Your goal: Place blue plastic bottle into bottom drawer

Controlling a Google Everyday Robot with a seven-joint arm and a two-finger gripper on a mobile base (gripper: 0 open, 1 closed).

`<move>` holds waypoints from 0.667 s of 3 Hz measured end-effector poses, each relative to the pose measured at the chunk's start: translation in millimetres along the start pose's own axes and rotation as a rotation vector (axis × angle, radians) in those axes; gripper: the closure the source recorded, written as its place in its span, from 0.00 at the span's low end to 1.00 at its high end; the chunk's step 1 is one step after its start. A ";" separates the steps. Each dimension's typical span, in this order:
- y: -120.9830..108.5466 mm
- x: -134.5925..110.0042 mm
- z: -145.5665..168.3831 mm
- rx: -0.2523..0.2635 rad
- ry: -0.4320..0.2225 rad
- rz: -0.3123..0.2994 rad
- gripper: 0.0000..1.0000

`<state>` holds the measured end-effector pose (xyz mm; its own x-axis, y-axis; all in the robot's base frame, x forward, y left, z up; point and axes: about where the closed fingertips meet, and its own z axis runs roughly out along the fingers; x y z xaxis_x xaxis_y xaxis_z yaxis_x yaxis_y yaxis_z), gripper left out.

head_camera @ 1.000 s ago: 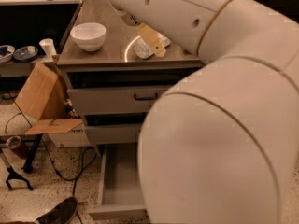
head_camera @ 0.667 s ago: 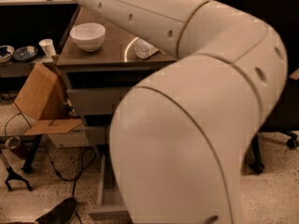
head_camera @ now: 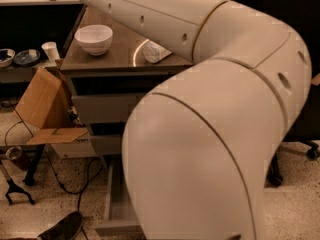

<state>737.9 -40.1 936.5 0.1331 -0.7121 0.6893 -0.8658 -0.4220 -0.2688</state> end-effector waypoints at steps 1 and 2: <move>-1.7 -4.1 8.5 0.052 -0.068 -0.018 0.00; -6.0 -16.9 27.6 0.088 -0.131 -0.053 0.00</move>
Offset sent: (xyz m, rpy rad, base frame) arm 0.0317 0.0046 -0.0587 0.1533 0.0576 0.2236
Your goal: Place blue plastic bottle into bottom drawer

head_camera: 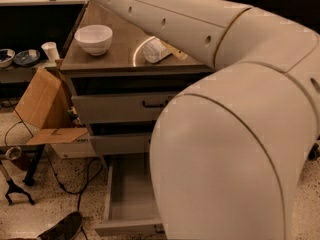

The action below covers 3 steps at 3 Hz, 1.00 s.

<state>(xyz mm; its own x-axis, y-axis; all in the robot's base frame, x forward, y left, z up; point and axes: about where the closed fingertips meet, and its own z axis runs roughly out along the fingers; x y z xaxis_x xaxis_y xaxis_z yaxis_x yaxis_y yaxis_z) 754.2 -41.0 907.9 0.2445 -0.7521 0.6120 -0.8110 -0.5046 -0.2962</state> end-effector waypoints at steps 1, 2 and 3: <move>-5.4 -9.8 18.1 0.020 -0.033 -0.026 0.00; -15.0 -15.4 32.8 0.029 -0.024 -0.049 0.00; -24.7 -19.2 43.1 0.058 -0.005 -0.072 0.00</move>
Offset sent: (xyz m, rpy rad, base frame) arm 0.0447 0.0129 -0.0410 -0.0253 0.0061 0.0879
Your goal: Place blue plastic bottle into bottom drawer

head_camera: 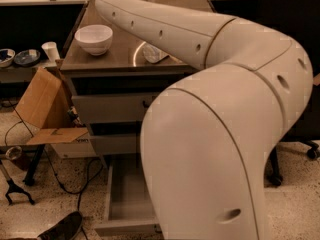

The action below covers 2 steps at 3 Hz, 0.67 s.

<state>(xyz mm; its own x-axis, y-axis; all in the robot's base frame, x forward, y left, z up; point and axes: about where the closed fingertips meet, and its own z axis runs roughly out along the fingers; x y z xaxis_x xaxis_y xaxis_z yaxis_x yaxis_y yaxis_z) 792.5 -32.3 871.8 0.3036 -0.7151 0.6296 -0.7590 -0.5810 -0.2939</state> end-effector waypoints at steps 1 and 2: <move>-0.3 -0.9 14.3 0.062 -0.017 0.012 0.00; 3.2 1.8 27.3 0.142 -0.038 0.030 0.00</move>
Offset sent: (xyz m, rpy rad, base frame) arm 0.0202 -0.0214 -0.0283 0.1580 -0.1634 0.1462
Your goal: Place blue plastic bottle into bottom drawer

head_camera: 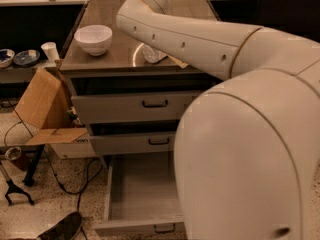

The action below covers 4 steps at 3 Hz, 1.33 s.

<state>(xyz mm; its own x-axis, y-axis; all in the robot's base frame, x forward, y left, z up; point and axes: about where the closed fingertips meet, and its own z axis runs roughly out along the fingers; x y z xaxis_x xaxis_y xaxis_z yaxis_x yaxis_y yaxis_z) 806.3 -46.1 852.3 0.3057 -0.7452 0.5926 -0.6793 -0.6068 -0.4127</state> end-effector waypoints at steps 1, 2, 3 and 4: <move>3.7 7.2 5.8 0.071 -0.010 0.013 0.00; 4.7 16.1 3.7 0.135 -0.007 0.008 0.12; 3.9 24.8 -3.8 0.192 -0.003 -0.007 0.31; 2.2 28.6 -11.7 0.238 -0.010 -0.033 0.54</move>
Offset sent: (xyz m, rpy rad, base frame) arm 0.0046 -0.0207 0.0152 0.0720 -0.1582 0.1283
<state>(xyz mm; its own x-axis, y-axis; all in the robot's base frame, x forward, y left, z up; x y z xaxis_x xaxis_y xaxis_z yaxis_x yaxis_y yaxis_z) 805.8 -65.6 876.4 0.3322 -0.7259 0.6023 -0.4927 -0.6781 -0.5454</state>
